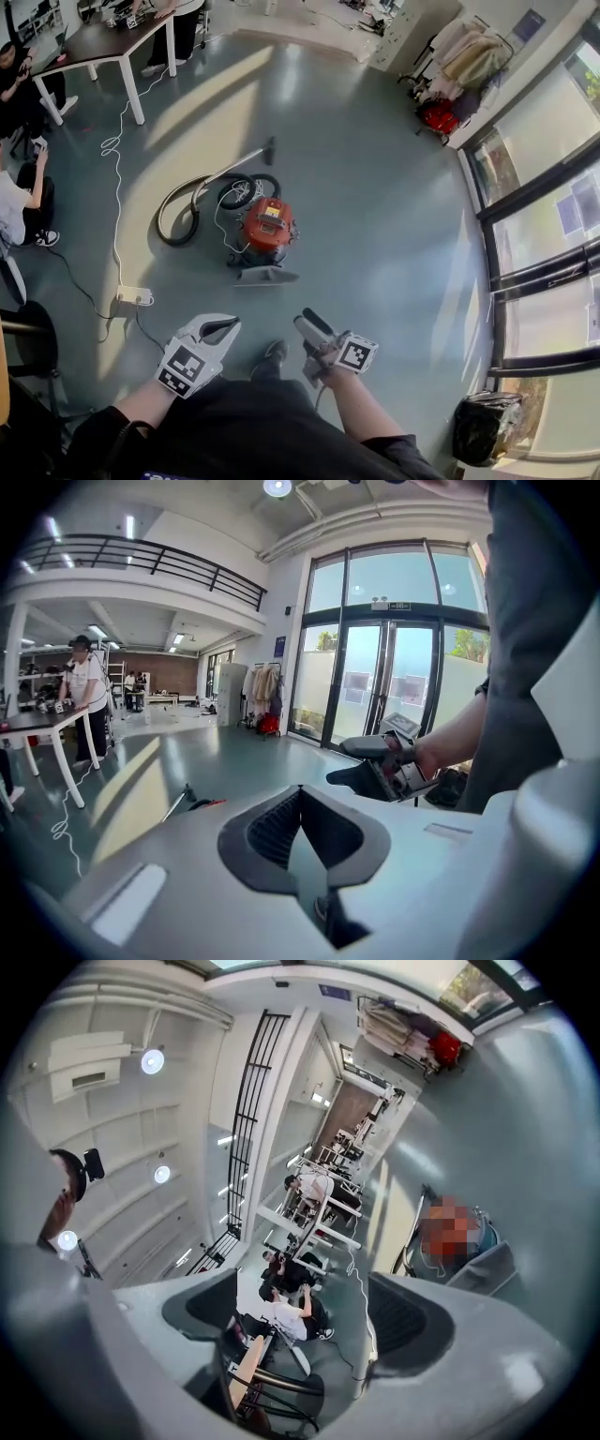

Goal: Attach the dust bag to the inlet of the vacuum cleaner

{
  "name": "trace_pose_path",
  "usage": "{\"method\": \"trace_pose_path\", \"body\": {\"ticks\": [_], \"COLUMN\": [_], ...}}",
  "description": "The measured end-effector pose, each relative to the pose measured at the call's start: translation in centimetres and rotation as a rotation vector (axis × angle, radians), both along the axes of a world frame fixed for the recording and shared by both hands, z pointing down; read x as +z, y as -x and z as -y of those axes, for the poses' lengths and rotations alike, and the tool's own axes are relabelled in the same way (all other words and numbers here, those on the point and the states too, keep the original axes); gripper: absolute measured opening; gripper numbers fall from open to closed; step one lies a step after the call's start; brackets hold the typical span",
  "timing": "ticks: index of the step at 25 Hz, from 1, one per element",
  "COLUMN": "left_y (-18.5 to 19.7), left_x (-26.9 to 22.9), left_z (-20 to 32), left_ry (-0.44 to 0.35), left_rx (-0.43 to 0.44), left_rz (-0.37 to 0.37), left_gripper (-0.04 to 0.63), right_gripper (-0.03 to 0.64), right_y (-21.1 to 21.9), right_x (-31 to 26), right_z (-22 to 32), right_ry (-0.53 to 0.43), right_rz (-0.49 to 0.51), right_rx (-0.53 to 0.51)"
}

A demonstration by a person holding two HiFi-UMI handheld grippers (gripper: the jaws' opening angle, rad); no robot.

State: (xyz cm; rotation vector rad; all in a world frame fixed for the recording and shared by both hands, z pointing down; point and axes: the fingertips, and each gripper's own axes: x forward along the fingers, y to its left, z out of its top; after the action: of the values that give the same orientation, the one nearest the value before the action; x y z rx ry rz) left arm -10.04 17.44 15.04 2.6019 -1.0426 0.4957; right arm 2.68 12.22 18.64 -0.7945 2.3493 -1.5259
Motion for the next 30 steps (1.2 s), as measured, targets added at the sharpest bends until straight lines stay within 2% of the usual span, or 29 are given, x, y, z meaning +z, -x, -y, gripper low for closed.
{"method": "trace_pose_path", "body": {"ticks": [4, 9, 14, 19, 23, 26, 30], "left_y": [0.6, -0.7, -2.8, -6.9, -10.5, -12.3, -13.3], "left_x": [-0.7, -2.5, -4.0, -4.4, -5.1, -6.0, -7.5], "left_z": [-3.1, -5.5, -7.0, -8.7, -9.5, -10.1, -10.4], "left_ry": [-0.025, -0.062, -0.091, -0.064, -0.037, -0.041, -0.083], "left_rx": [0.059, 0.084, 0.026, -0.053, -0.080, -0.036, 0.036], "left_rz": [-0.028, -0.045, -0.030, -0.034, -0.069, -0.068, -0.044], "left_gripper": [0.017, 0.017, 0.017, 0.017, 0.017, 0.017, 0.017], "right_gripper": [0.420, 0.407, 0.371, 0.286, 0.194, 0.168, 0.130], "right_y": [2.1, 3.2, 2.6, -1.4, -4.7, -5.3, -4.9], "right_x": [-1.7, -3.8, -4.7, -5.6, -6.2, -8.0, -10.5], "right_z": [-3.4, -5.9, -7.4, -8.9, -10.4, -11.9, -13.0], "right_ry": [-0.046, -0.103, -0.154, -0.223, -0.333, -0.440, -0.566], "right_rz": [-0.051, -0.074, -0.057, -0.055, -0.121, -0.181, -0.273], "right_rx": [0.008, -0.048, -0.139, -0.159, -0.178, -0.192, -0.162]}}
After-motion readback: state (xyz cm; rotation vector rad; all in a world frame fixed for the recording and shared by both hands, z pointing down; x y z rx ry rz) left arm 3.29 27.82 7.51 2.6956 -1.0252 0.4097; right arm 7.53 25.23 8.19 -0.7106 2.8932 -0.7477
